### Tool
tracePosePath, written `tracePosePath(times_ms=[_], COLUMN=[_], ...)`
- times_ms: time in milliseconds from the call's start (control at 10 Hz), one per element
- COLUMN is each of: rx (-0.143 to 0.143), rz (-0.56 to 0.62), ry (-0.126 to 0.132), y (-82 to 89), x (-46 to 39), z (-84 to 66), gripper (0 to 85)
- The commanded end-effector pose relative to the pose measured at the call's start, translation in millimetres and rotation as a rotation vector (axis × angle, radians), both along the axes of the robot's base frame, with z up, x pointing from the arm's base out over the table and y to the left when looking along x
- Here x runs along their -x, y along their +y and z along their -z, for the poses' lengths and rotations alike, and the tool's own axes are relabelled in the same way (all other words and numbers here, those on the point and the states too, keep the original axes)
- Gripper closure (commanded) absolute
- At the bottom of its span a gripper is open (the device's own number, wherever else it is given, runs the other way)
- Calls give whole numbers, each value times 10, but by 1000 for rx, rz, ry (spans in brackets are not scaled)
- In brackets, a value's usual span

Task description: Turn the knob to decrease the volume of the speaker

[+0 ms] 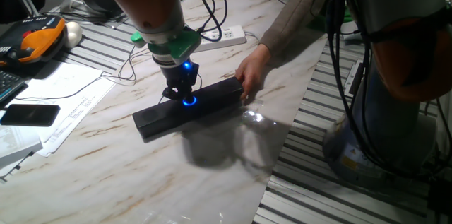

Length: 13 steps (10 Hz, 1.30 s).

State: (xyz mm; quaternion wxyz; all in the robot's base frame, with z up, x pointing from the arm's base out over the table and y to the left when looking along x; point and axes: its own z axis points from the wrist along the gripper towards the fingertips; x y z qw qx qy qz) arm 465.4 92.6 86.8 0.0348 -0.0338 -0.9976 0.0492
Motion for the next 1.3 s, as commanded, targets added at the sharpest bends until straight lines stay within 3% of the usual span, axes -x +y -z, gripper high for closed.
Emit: tracePosePath(times_ms=[0,100,200,600,700,1000,1200], rx=[-4,2,8,-33,-63,-86,-66], rz=[2,32,49,115,192,302,378], ry=[6,20,18,2,12,17,7], y=[5,27,50,49,47,45,45], x=[1,8,20,26,22,15,18], z=[-8,-30,-57,-95,-95,-92,-105], gripper=[850,680,510,510,510,510,510])
